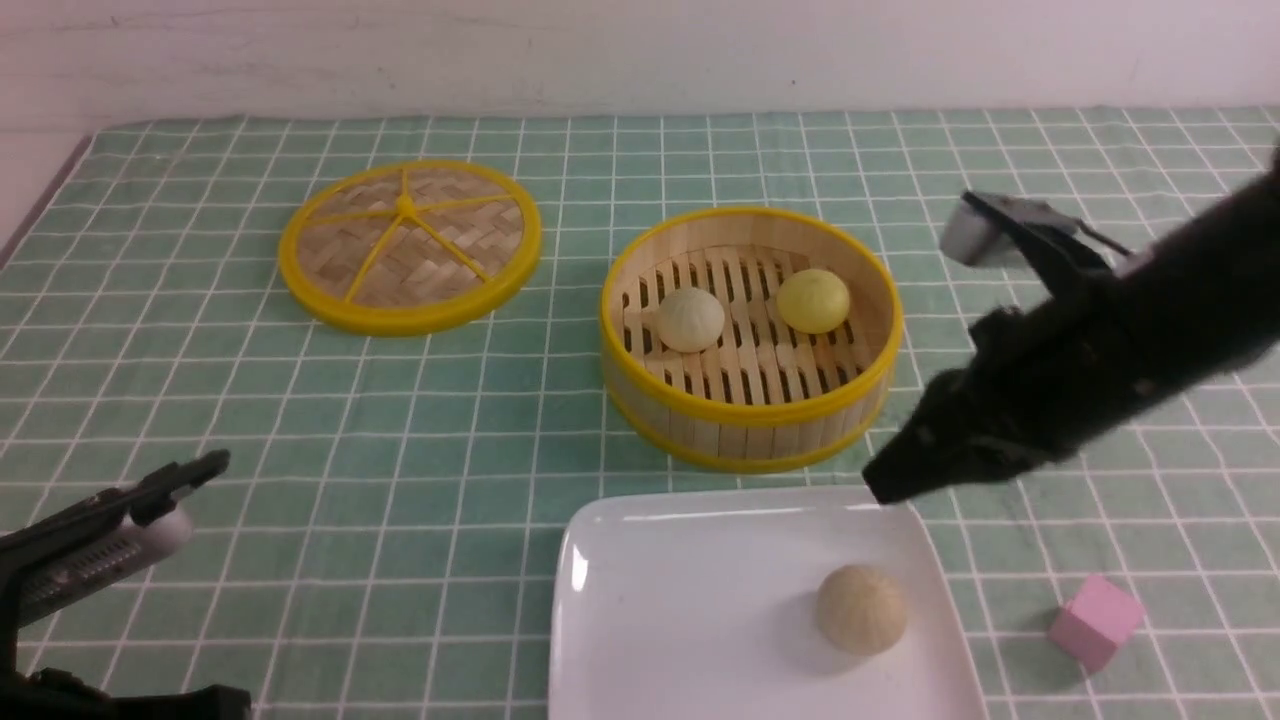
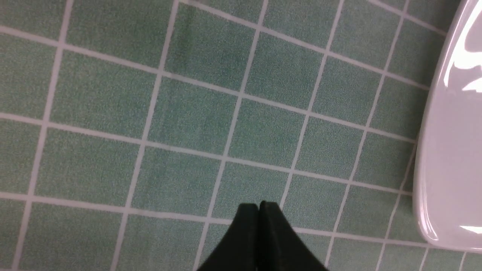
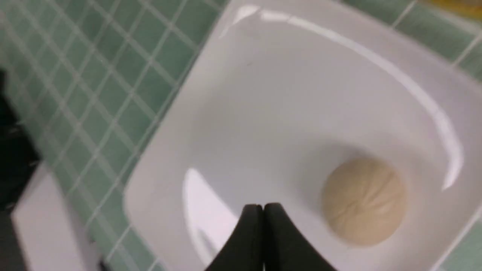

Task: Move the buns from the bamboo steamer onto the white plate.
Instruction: 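Reach toward a bun in the bamboo steamer with the right gripper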

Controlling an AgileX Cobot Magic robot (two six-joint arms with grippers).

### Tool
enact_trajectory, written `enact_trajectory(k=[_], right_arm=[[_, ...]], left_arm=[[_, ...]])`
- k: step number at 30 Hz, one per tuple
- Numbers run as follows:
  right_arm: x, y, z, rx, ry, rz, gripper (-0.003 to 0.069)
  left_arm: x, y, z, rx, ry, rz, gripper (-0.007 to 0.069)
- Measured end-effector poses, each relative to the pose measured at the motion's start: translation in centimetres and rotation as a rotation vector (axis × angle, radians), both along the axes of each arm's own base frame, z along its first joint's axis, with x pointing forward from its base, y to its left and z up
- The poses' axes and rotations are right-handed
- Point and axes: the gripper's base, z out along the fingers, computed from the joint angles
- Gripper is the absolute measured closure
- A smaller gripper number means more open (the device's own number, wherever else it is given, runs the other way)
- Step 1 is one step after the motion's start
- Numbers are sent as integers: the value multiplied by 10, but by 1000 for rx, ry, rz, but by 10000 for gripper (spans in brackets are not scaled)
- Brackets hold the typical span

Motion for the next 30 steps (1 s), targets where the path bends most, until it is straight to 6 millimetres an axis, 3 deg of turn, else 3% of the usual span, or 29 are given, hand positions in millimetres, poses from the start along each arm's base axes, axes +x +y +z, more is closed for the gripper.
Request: enact_trajectory(k=[4, 6, 8, 14, 19, 27, 30], right_arm=[[58, 14, -1, -142, -207, -114, 589], [69, 15, -3, -155, -244, -142, 570], [93, 19, -8, -175, -309, -192, 514], [132, 28, -39, -250, -319, -215, 355], [160, 32, -59, -320, -346, -229, 268], [173, 29, -75, -401, -378, -239, 288], [172, 30, -79, -410, -362, -235, 410]], left_arm=[[0, 0, 0, -1, -3, 1, 606], [0, 0, 0, -2, -3, 1, 605], [0, 0, 0, -2, -3, 0, 603], [0, 0, 0, -2, -4, -1, 598], [0, 0, 0, -2, -6, 0, 591], [1, 0, 0, -1, -14, 3, 584], [1, 0, 0, -1, -14, 3, 584]])
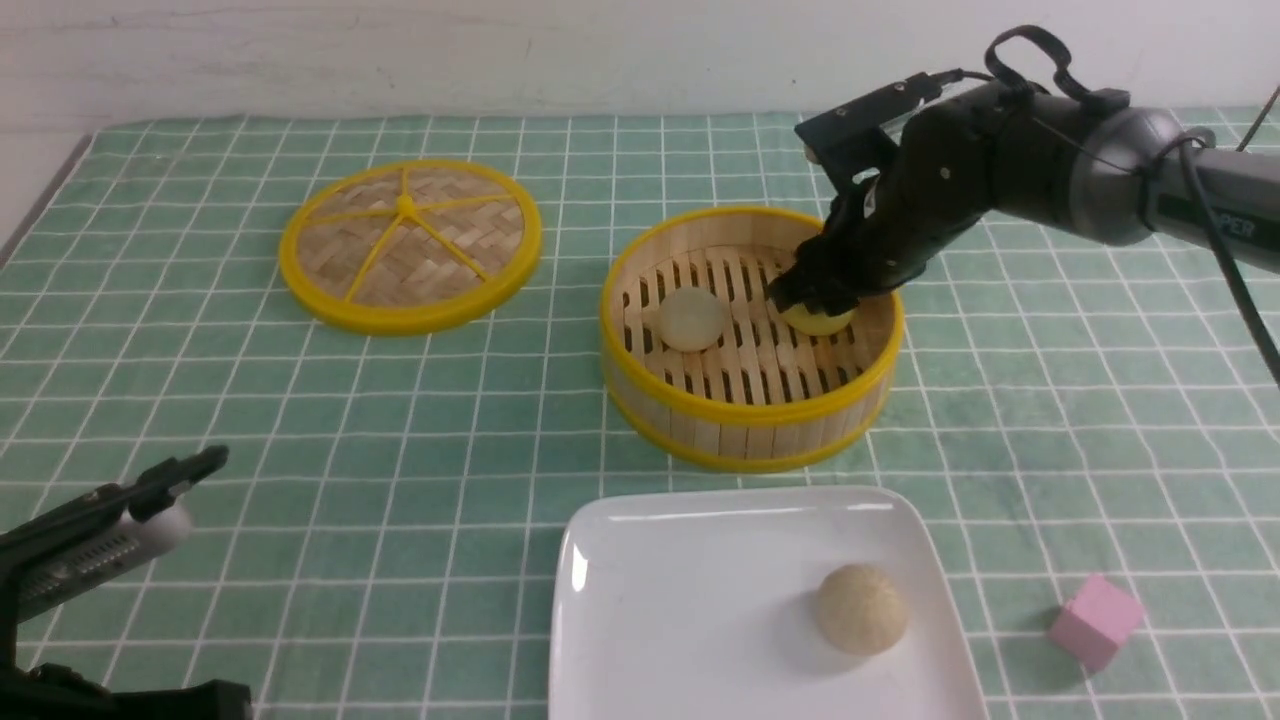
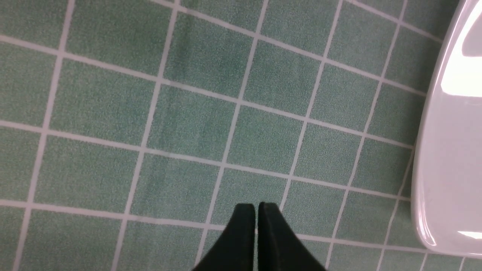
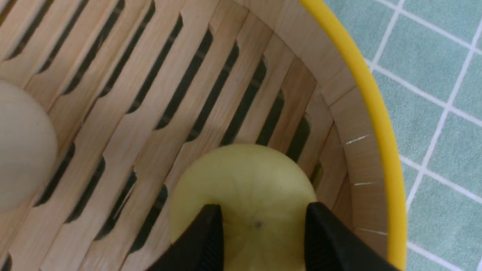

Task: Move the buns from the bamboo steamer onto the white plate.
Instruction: 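Reach toward a bun in the bamboo steamer with the right gripper, then move the steamed bun from the bamboo steamer onto the white plate with the right gripper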

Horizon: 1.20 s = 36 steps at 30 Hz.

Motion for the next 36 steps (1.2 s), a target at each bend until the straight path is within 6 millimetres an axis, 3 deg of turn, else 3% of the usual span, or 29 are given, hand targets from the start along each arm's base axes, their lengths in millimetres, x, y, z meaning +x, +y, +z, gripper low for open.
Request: enact_trajectory(k=[2, 3, 5, 7, 10, 12, 15, 18, 21, 24, 27, 32, 36], right_arm=[[-1, 1, 0, 3, 11, -1, 489], [-3, 1, 1, 8, 32, -6, 585], [-5, 1, 4, 18, 47, -10, 635], [-11, 0, 15, 28, 73, -7, 645], [-36, -5, 61, 47, 118, 37, 645], [-47, -7, 79, 60, 131, 51, 645], [-92, -14, 133, 149, 198, 91, 645], [-130, -17, 149, 224, 310, 146, 645], [-161, -11, 130, 255, 428, 231, 645], [-176, -4, 105, 256, 486, 258, 643], [-193, 11, 60, 249, 505, 252, 641], [-208, 27, 19, 222, 487, 246, 633], [-209, 37, 4, 216, 450, 246, 607]], left_arm=[[0, 0, 0, 0, 0, 0, 584], [0, 0, 0, 1, 0, 0, 583], [0, 0, 0, 1, 0, 0, 581], [0, 0, 0, 1, 0, 0, 580], [0, 0, 0, 3, 0, -1, 573], [0, 0, 0, 3, 0, -1, 573], [0, 0, 0, 3, 0, -1, 573], [0, 0, 0, 3, 0, -1, 573], [0, 0, 0, 3, 1, -1, 570], [0, 0, 0, 3, 1, -1, 570], [1, 1, 0, 6, -16, 4, 566], [5, 1, 2, 9, -59, 20, 562], [6, 2, 2, 10, -69, 24, 557]])
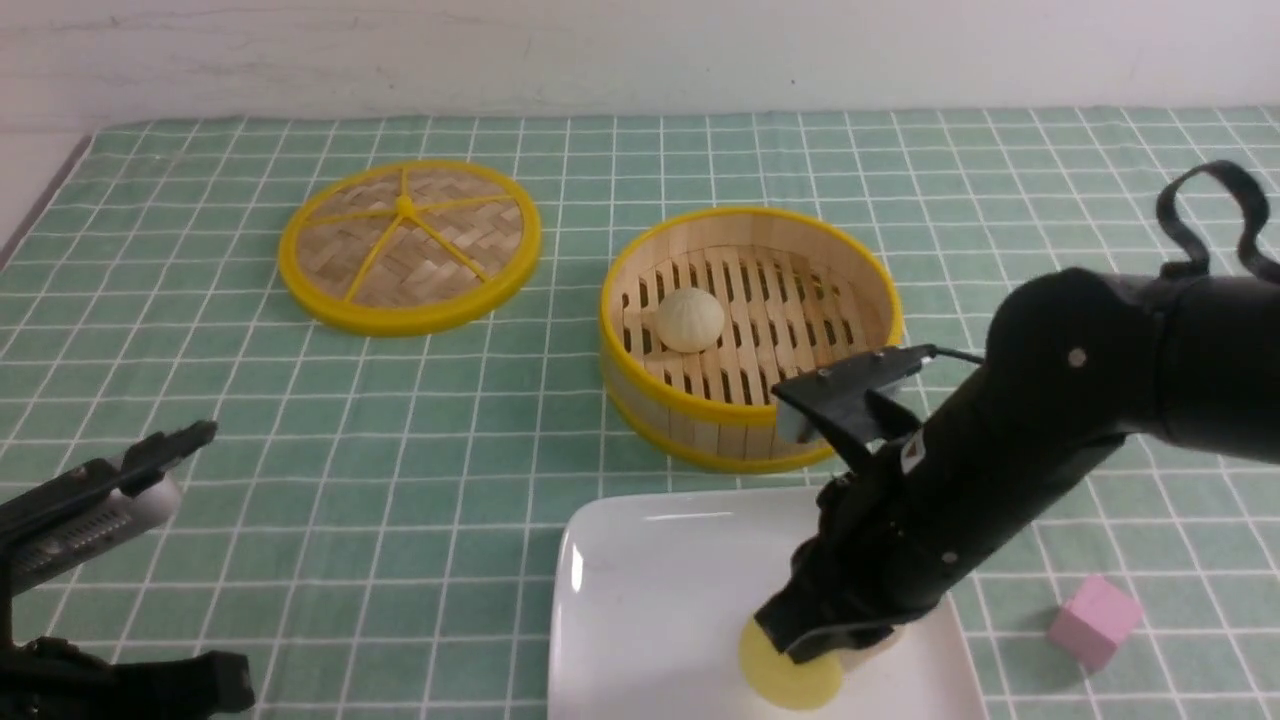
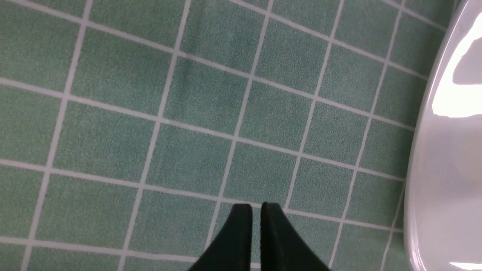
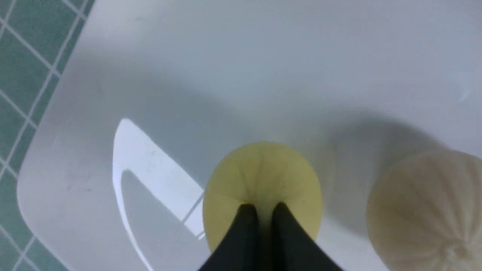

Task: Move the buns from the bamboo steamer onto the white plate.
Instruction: 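Move the steamed bun from the bamboo steamer onto the white plate with the right gripper, then reach into the bamboo steamer and grasp a bun with the left gripper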

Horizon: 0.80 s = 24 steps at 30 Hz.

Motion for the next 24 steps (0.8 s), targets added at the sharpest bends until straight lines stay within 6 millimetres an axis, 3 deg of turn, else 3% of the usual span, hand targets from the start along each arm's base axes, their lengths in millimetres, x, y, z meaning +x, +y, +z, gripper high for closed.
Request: enact_trajectory(k=[5, 6, 9, 10, 12, 14, 17, 18, 19, 20, 22, 23, 24], right_arm=[[4, 6, -12, -5, 0, -34, 507], [4, 6, -15, -9, 14, -52, 429], [3, 6, -15, -10, 23, -57, 341], [2, 5, -10, -7, 23, -50, 286], [1, 5, -4, -7, 18, -36, 254], [-3, 2, 14, -6, -9, 0, 226], [-12, -9, 51, -13, -86, 39, 261], [-13, -10, 54, -16, -89, 43, 267], [-23, -22, 74, -37, -137, 49, 329], [-25, -24, 76, -44, -137, 52, 337], [-43, -47, 102, -103, -206, 48, 462], [-44, -49, 103, -107, -209, 42, 473], [-56, -63, 112, -145, -235, 24, 543]], left_arm=[[0, 0, 0, 2, -1, 0, 552], [0, 0, 0, 4, -1, -1, 550], [0, 0, 0, 4, -2, 0, 548], [0, 0, 0, 4, -4, 0, 546], [0, 0, 0, 4, -6, 1, 544], [1, 0, 0, 4, -8, 3, 539], [2, 1, 1, -6, -17, 32, 536], [2, 1, 1, -6, -17, 32, 536], [3, 1, 1, -18, -26, 54, 534], [3, 1, 1, -18, -26, 54, 534], [5, 0, 4, -24, -36, 59, 533], [5, 0, 4, -24, -34, 58, 533], [6, 0, 10, -27, -46, 55, 532]])
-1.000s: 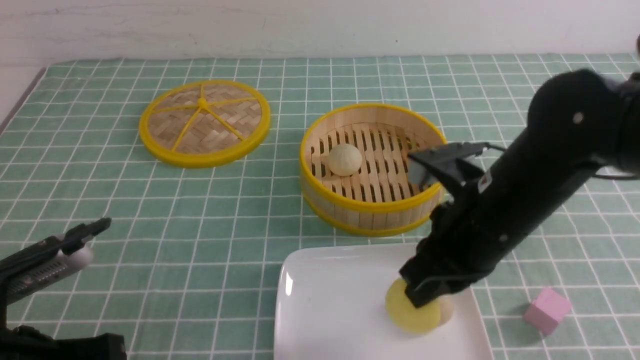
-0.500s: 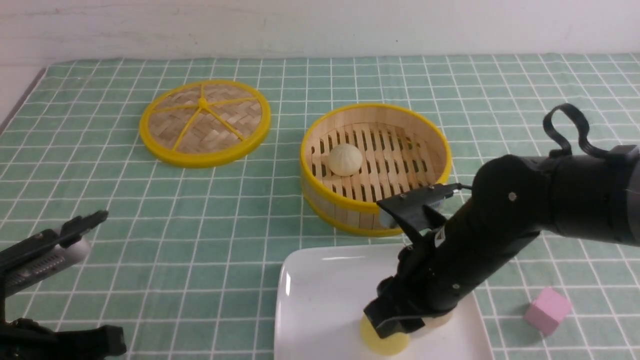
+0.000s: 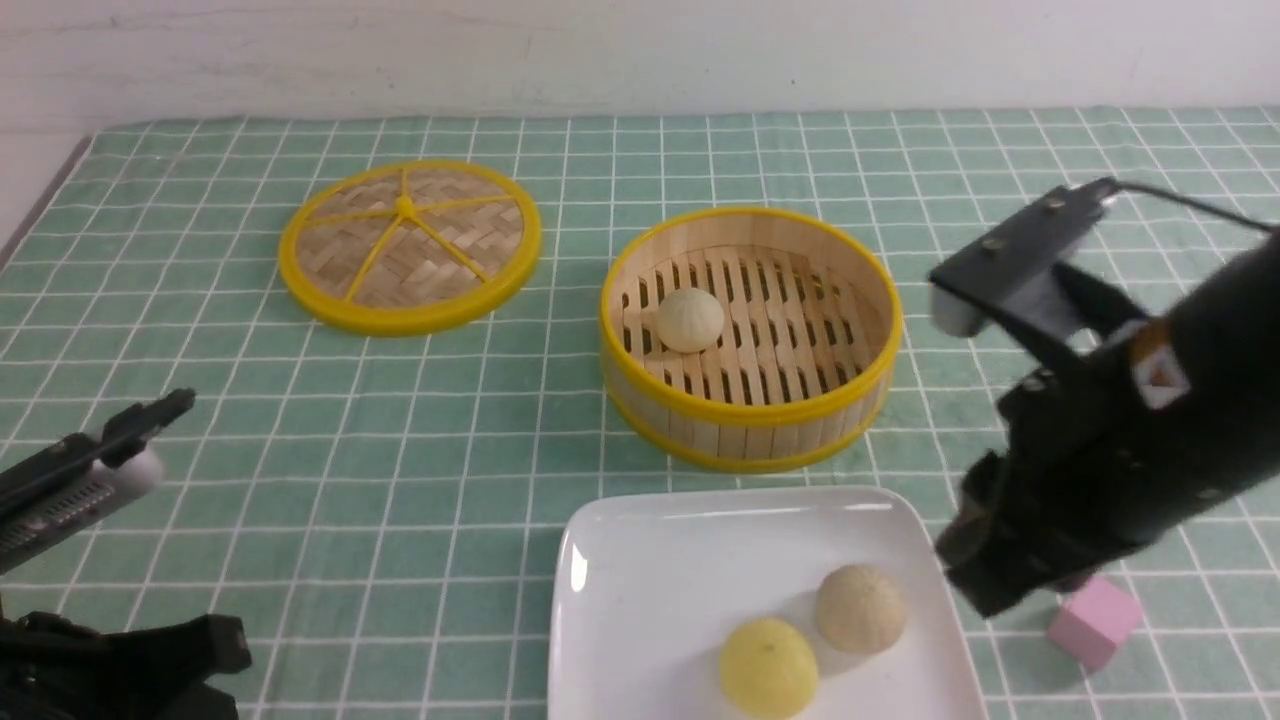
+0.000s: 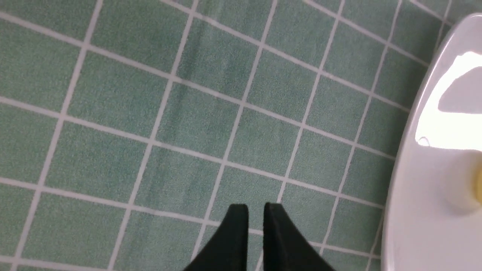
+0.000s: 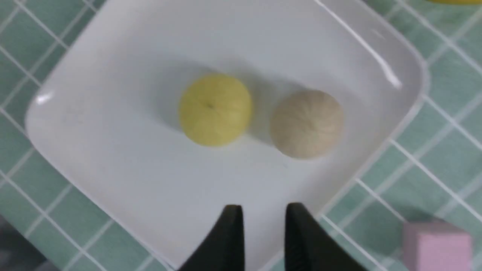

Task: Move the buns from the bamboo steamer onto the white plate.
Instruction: 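Reach into the bamboo steamer and grasp a bun with the left gripper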

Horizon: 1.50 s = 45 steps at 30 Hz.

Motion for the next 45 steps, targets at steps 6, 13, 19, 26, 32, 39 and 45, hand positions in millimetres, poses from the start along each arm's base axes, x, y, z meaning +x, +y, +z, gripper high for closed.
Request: enact_trajectory(k=[6, 13, 19, 26, 32, 39, 45], right_arm=[[-42, -53, 11, -63, -138, -143, 674], [-72, -88, -12, -38, -239, -286, 673], [-80, -98, -30, -30, -290, -310, 670], [-79, -98, -30, -17, -304, -310, 664], [-80, -98, -30, -14, -306, -311, 660], [-79, -98, -30, -11, -309, -310, 657], [-79, -97, -29, -2, -317, -308, 650]], left_arm=[[14, -5, 41, -25, -38, -79, 532], [59, -20, 57, -136, 51, -219, 531], [108, -65, 53, -102, 110, -373, 519], [177, -154, 46, 18, 90, -403, 385], [226, -201, 38, 161, -7, -428, 256], [277, -234, 17, 236, -102, -445, 228], [299, -245, -12, 263, -130, -447, 253]])
